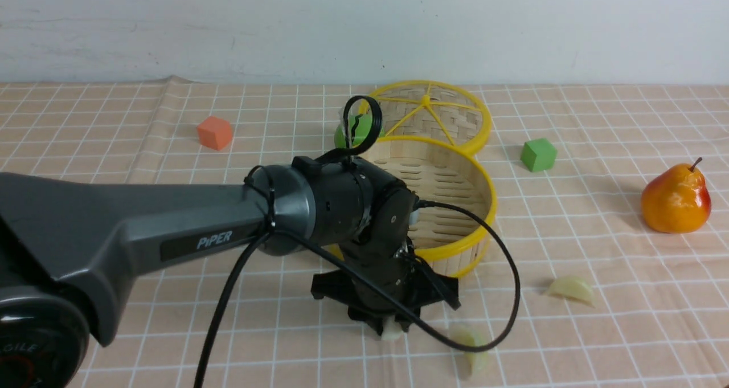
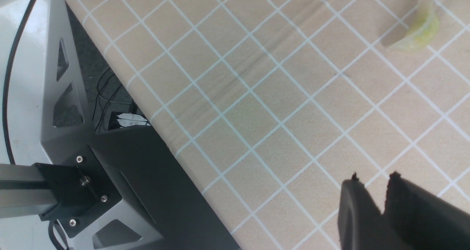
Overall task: Put the dumplings into the steamer on the table with the brown tablecloth.
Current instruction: 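Place the dumpling into the bamboo steamer basket with the left gripper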
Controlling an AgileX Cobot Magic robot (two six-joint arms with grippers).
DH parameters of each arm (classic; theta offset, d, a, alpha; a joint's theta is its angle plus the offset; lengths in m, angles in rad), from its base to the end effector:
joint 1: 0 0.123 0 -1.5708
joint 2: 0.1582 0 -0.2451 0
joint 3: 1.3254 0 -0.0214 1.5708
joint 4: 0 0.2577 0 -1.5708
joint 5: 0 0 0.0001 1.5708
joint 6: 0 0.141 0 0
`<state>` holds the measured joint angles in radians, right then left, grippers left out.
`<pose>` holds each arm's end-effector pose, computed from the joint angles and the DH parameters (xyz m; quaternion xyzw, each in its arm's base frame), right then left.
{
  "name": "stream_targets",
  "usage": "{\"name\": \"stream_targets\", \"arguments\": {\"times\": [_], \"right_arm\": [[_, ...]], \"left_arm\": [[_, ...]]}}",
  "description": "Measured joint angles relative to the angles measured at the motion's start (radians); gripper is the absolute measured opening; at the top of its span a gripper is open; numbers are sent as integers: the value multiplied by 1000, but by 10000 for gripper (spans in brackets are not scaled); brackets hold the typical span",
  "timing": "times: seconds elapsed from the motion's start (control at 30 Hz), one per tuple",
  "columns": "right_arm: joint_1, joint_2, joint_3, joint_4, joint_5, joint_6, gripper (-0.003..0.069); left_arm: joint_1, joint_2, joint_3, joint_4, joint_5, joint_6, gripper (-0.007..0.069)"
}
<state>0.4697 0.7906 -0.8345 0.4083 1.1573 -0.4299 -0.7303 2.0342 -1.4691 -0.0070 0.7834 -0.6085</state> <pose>0.1386 0.1279 0.2670 -0.3844 0.8617 0.2059 0.2593 0.3156 -0.2835 0.0884 0.0581 0.9863 -0.0979 0.1191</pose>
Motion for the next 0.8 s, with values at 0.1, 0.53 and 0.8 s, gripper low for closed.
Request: {"name": "stream_targets", "arguments": {"times": [0.1, 0.53, 0.8], "right_arm": [[0, 0, 0, -3, 0, 1, 129], [0, 0, 0, -3, -39, 4, 137], [0, 0, 0, -20, -40, 4, 137]], "left_arm": [[0, -60, -38, 7, 90, 64, 225], [59, 84, -532, 49, 205, 235, 225], [86, 361, -828, 109, 256, 234, 225]]}}
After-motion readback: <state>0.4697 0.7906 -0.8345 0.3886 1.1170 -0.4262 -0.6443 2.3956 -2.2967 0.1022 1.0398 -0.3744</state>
